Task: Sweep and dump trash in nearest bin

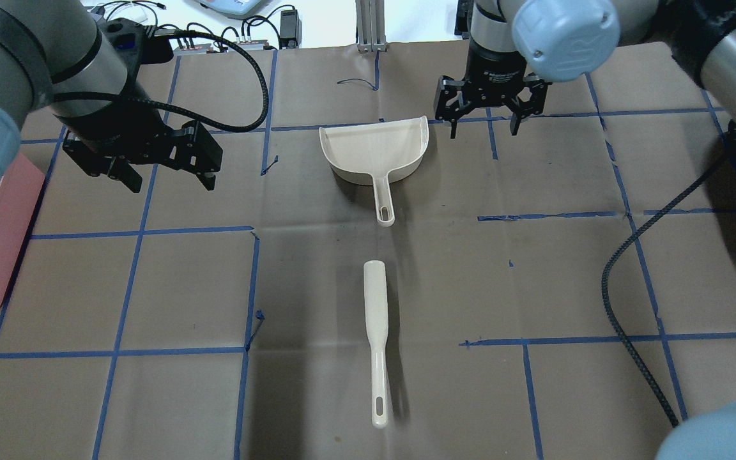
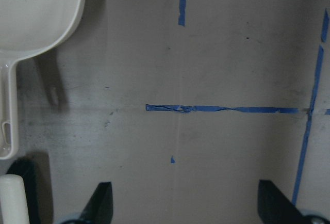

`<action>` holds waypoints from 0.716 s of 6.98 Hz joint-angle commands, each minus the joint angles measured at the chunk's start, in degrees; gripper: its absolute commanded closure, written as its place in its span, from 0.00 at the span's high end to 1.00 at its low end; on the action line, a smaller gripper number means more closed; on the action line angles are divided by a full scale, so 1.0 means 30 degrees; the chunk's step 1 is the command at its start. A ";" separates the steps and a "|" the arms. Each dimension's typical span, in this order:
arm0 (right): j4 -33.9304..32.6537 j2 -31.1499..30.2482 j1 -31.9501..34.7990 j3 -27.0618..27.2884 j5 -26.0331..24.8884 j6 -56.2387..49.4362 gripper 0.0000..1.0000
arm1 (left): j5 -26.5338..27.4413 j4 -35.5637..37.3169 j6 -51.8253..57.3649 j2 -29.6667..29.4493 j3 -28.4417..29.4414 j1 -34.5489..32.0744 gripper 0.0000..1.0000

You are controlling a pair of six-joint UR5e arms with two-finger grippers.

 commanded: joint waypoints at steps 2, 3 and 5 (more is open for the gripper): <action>0.1363 -0.3732 -0.1687 0.2070 0.0110 -0.1545 1.00 | 0.0092 0.0084 -0.0085 -0.0010 -0.0008 0.0000 1.00; 0.1400 -0.4815 -0.1688 0.3004 0.0197 -0.1573 1.00 | 0.0180 0.0143 -0.0028 -0.0010 -0.0008 0.0000 1.00; 0.1342 -0.5382 -0.1570 0.3043 0.0489 -0.1515 1.00 | 0.0151 0.0173 0.0060 -0.0010 0.0022 0.0000 1.00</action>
